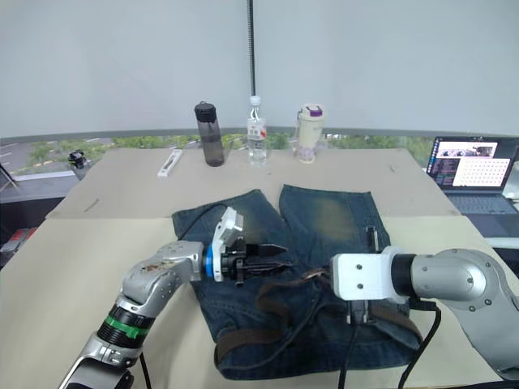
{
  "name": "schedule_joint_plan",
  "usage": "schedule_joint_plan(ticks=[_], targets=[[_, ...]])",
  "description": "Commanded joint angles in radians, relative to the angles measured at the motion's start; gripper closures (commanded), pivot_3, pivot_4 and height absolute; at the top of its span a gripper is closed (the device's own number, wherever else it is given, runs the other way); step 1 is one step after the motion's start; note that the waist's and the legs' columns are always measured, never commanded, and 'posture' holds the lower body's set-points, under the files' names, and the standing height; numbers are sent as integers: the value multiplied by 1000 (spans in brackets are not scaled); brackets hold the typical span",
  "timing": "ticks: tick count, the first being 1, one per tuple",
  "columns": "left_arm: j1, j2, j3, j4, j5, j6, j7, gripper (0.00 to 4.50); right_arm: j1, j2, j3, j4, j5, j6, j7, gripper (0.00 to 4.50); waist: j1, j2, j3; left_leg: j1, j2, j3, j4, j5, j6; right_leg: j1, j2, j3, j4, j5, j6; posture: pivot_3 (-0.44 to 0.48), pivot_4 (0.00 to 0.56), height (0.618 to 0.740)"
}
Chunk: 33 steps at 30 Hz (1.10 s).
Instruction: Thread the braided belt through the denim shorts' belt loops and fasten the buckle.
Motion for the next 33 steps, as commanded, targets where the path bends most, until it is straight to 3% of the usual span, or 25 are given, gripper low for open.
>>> schedule_joint_plan(ticks=[1, 14, 23, 26, 30, 32, 33], targets=[[2, -15, -67, -59, 31, -51, -22, 2109, -15, 23, -80, -47, 62, 109, -36, 4500, 1, 0, 0, 0, 0, 0, 0, 0, 0, 0, 0, 0, 0, 0, 0, 0, 150, 740], [20, 46, -117, -49, 108, -113, -53, 2109, -100, 59, -28, -99, 127, 376, -133, 4500, -3, 1, 0, 0, 0, 0, 0, 0, 0, 0, 0, 0, 0, 0, 0, 0, 150, 740], [0, -18, -98, -38, 154, -119, 58, 2109, -161, 59, 28, -94, 156, 391, -125, 4500, -2, 1, 0, -1, 0, 0, 0, 0, 0, -1, 0, 0, 0, 0, 0, 0, 150, 740], [2, -23, -96, -29, 166, -128, 74, 2894, -152, 62, 36, -78, 149, 375, -129, 4500, -3, 1, 0, 0, 0, -1, 0, 0, 0, -1, 0, 0, 0, 0, 0, 0, 150, 740], [-2, -25, -93, -13, 180, -129, 90, 4287, -143, 72, 31, -69, 171, 406, -135, 4500, -4, 1, 0, 0, 0, 0, 0, 0, 0, -1, 0, 0, 0, 0, 0, 0, 150, 740], [-10, -28, -89, -8, 183, -126, 98, 4451, -140, 92, 13, -72, 196, 452, -157, 4500, -3, 1, 0, 0, 0, -1, 0, 0, 0, -1, 0, 0, 0, 0, 0, 0, 150, 740], [-13, -27, -88, -7, 184, -123, 98, 4483, -134, 111, -14, -81, 223, 505, -176, 4126, -2, 0, 0, 0, 0, 0, 0, 0, 0, -1, 0, 0, 0, 0, 0, 0, 150, 740]])
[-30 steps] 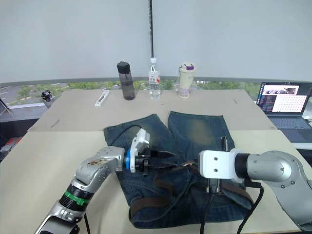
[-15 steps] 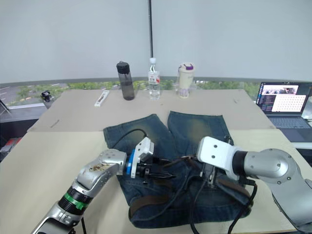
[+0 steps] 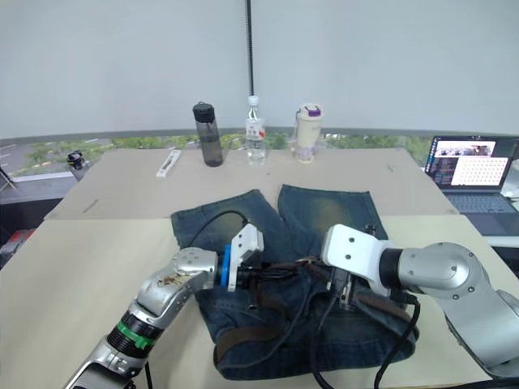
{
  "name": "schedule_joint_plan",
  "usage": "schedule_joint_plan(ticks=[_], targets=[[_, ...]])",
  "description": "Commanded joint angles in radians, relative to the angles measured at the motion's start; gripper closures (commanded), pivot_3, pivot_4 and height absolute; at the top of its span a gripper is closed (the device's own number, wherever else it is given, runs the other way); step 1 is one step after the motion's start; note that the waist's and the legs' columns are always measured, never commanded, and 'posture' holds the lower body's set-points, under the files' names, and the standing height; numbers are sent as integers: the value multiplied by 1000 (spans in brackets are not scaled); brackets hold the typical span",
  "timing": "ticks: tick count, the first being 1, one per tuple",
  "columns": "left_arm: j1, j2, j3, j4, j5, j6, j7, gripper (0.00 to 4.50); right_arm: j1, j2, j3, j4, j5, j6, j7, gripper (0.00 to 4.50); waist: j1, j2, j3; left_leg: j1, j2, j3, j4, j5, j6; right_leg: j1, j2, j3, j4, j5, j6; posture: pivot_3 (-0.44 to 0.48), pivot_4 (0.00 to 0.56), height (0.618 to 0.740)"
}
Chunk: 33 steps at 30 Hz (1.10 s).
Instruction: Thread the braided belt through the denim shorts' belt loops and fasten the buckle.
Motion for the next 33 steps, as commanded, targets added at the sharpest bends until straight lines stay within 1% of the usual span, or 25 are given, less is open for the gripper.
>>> schedule_joint_plan(ticks=[1, 4, 7, 9, 14, 18, 21, 24, 28, 31, 33], targets=[[-34, -3, 22, -2, 7, -13, 14, 4500, 10, 48, -90, -32, 78, 127, -56, 3722, 1, 0, 0, 0, 0, 0, 0, 0, 0, 0, 0, 0, 0, 0, 0, 0, 150, 740], [-38, 0, 30, 4, 3, -7, 11, 4500, 45, 52, -174, -74, 167, 270, -58, 2759, 3, 0, 0, 0, 0, 0, 0, 0, 0, 0, 0, 0, 0, 0, 0, 0, 150, 740], [-40, 12, 25, 8, 12, -5, 7, 4500, 97, 68, -285, -125, 252, 391, -66, 2759, 3, 0, 0, 0, 0, 0, 0, 0, 0, 0, 0, 0, 0, 0, 0, 0, 150, 740], [-39, 15, 24, 7, 10, -1, 4, 4500, 122, 79, -320, -156, 300, 433, -73, 2759, 3, 0, 0, 0, 0, -1, 0, 0, 0, 0, 0, 0, 0, 0, 0, 0, 150, 740], [-42, 16, 14, 0, 8, 10, 0, 4500, 124, 125, -262, -180, 316, 474, -174, 2759, -2, 0, 0, 0, 0, -1, 0, 0, 0, 0, 0, 0, 0, 0, 0, 0, 150, 740], [-50, 15, 15, 12, 8, 11, -5, 4500, 126, 107, -125, -172, 255, 444, -246, 2759, -5, 0, 0, 0, 0, -1, 0, 0, 0, 0, 0, 0, 0, 0, 0, 0, 150, 740], [-54, 9, 11, 18, 11, 13, -3, 4500, 108, 114, -51, -161, 234, 428, -277, 3535, -5, 0, 0, 0, 0, -1, 0, 0, 0, 0, 0, 0, 0, 0, 0, 0, 150, 740], [-54, -6, 7, 15, 2, 32, 4, 4500, 84, 114, 18, -166, 215, 380, -278, 4464, -9, 0, 0, -1, 0, -1, 0, 0, 0, 0, 0, 0, 0, 0, 0, 0, 150, 740], [-49, -38, -13, -7, -5, 64, 11, 4500, 31, 159, 71, -182, 239, 386, -284, 4464, -11, 0, 0, 0, 0, -2, 0, 0, 0, 0, 1, 0, 0, 0, 0, 0, 150, 740], [-52, -50, -11, -2, -6, 73, 11, 4500, 18, 164, 105, -181, 229, 387, -292, 4464, -11, 0, 0, -1, 0, -2, 0, 0, 0, 0, 1, 0, 0, 0, 0, 0, 150, 740], [-57, -53, -8, 4, -6, 72, 6, 4500, 23, 144, 124, -188, 213, 366, -288, 4464, -11, 0, 0, 0, 0, -2, 0, 0, 0, 0, 1, 0, 0, 0, 0, 0, 150, 740]])
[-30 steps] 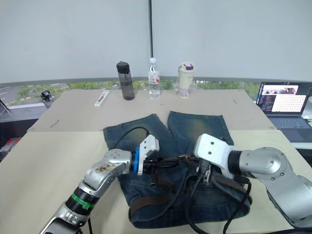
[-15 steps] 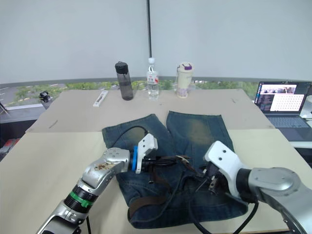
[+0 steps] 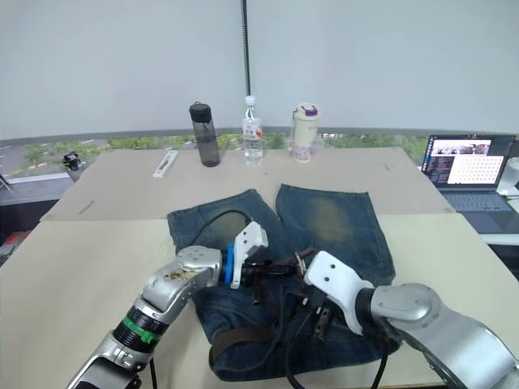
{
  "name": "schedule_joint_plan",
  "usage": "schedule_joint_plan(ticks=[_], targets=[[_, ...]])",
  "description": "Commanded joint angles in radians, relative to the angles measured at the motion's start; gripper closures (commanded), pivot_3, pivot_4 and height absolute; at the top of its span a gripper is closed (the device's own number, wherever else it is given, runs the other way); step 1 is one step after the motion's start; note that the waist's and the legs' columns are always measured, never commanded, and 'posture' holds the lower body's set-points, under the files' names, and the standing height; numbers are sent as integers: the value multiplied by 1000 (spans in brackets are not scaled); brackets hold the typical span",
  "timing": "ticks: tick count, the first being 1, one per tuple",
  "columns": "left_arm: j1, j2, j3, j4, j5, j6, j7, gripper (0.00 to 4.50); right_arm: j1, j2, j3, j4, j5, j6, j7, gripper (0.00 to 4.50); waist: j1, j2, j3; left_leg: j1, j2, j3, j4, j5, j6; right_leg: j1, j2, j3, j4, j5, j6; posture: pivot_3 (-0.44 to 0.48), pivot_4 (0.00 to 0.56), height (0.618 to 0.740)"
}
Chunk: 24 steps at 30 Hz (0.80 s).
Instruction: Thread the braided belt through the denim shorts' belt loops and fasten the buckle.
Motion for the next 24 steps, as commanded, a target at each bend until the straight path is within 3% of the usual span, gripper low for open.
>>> schedule_joint_plan(ticks=[1, 4, 5, 9, 14, 17, 24], targets=[[-27, -17, -10, -27, -16, -5, -19, 4500, -13, -10, 6, -41, -13, -55, 2, 4464, 0, 0, 0, 0, 0, 0, 0, 0, 0, 0, 0, 0, 0, 0, 0, 0, 150, 740], [-28, -8, -12, -21, -10, -13, -29, 4500, 34, -64, -54, -59, 11, -78, 62, 4464, 2, 0, 0, 0, 0, 0, 0, 0, 0, 0, 0, 0, 0, 0, 0, 0, 150, 740], [-29, -8, -10, -19, -10, -14, -30, 4500, 67, -92, -84, -69, 11, -95, 86, 3721, 5, 0, 0, 0, 0, 0, 0, 0, 0, 0, 0, 0, 0, 0, 0, 0, 150, 740], [-27, -3, -12, -15, -3, -25, -35, 4500, 175, -84, -378, -67, 144, -49, 170, 2386, 8, -1, 0, -1, 0, 0, 0, 0, 0, 0, 0, 0, -1, 0, 0, 0, 150, 740], [-30, 0, -14, -8, 0, -35, -41, 4500, 218, -118, -594, -18, 178, -70, 213, 2386, 8, -1, 0, 0, -1, -1, 1, 0, 0, 1, 0, 0, -1, 0, 0, 0, 150, 740], [-33, 0, -13, -3, 1, -37, -42, 4500, 211, -158, -587, 7, 126, -140, 215, 2386, 7, -1, 0, 0, -1, 0, 0, 0, 0, 1, 0, 0, -1, 0, 0, 0, 150, 740], [-38, -1, -13, 1, 2, -42, -45, 4500, 133, -180, -335, 99, -55, -367, 176, 2386, 1, -1, 0, 0, -1, -1, 0, 0, 0, 1, 0, 0, -1, -1, 2, 0, 150, 740]])
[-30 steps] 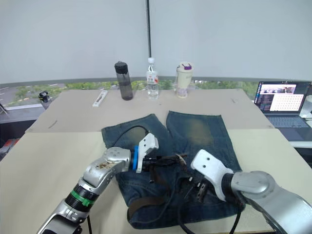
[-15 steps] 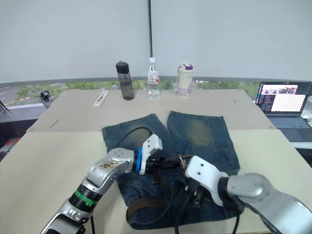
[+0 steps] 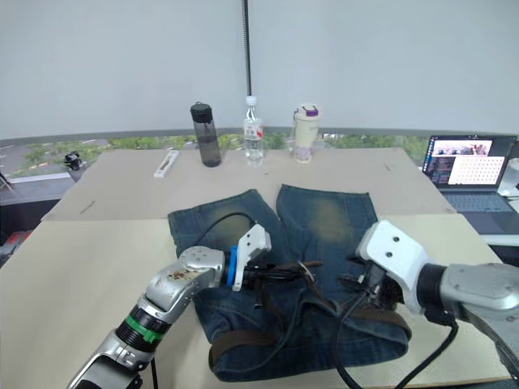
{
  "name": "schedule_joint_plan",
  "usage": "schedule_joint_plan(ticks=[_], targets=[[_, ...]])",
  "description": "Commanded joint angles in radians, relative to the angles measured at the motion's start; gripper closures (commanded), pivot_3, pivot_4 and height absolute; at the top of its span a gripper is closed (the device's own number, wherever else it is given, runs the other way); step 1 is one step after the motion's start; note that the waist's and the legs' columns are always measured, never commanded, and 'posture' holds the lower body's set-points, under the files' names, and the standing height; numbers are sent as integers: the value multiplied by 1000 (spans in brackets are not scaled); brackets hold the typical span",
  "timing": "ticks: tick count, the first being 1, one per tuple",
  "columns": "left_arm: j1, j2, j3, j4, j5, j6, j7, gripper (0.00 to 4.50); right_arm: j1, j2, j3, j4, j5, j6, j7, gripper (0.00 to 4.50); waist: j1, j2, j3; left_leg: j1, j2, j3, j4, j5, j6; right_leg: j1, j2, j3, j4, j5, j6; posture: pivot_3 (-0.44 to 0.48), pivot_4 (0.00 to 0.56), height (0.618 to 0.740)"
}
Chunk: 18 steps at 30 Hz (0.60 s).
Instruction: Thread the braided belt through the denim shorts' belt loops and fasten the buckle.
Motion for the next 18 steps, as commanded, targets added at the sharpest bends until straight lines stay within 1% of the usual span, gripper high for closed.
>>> schedule_joint_plan(ticks=[1, 7, 9, 12, 14, 16, 18], targets=[[-27, -3, 9, -19, 1, -30, -7, 4500, -44, -7, 89, 25, -69, -103, -6, 2386, 1, 0, 0, 0, 0, 0, 0, 0, 0, 0, 0, 0, 0, 0, 0, 0, 150, 740], [-24, 4, 10, -30, 1, -33, -6, 4500, -144, 8, 266, 84, -156, -204, 13, 2386, -1, 0, 0, 0, 0, 0, 0, 0, 0, 0, 0, 0, 0, 1, -1, 0, 150, 740], [-25, 6, 10, -32, 0, -35, -5, 4500, -171, 18, 304, 104, -182, -224, 15, 2386, -1, 0, 0, 0, 0, 0, 0, 0, 0, 0, 0, 0, 0, 1, -1, 0, 150, 740], [-22, 12, 8, -36, 1, -39, -9, 4500, -190, 19, 343, 129, -222, -269, 32, 3120, 1, 1, 0, 0, 0, 0, 0, 0, 0, 0, 0, 0, 0, 1, -1, 0, 150, 740], [-18, 18, 8, -41, -2, -42, -16, 4500, -200, 16, 365, 139, -242, -295, 48, 3883, 0, 1, 0, 0, 0, 0, 0, 0, 0, 0, 0, 0, 0, 1, -1, 0, 150, 740], [-13, 23, 11, -43, -6, -50, -21, 4500, -204, 11, 381, 145, -263, -320, 66, 4483, 0, 1, 0, 0, 0, 0, 0, 0, 0, 0, 0, 0, 0, 1, -1, 0, 150, 740], [-7, 24, 21, -44, -16, -49, -17, 4500, -199, 5, 385, 148, -287, -343, 77, 4483, 0, 1, 0, 0, 0, 0, 0, 0, 0, 0, 0, 0, 0, 1, -1, 0, 150, 740]])
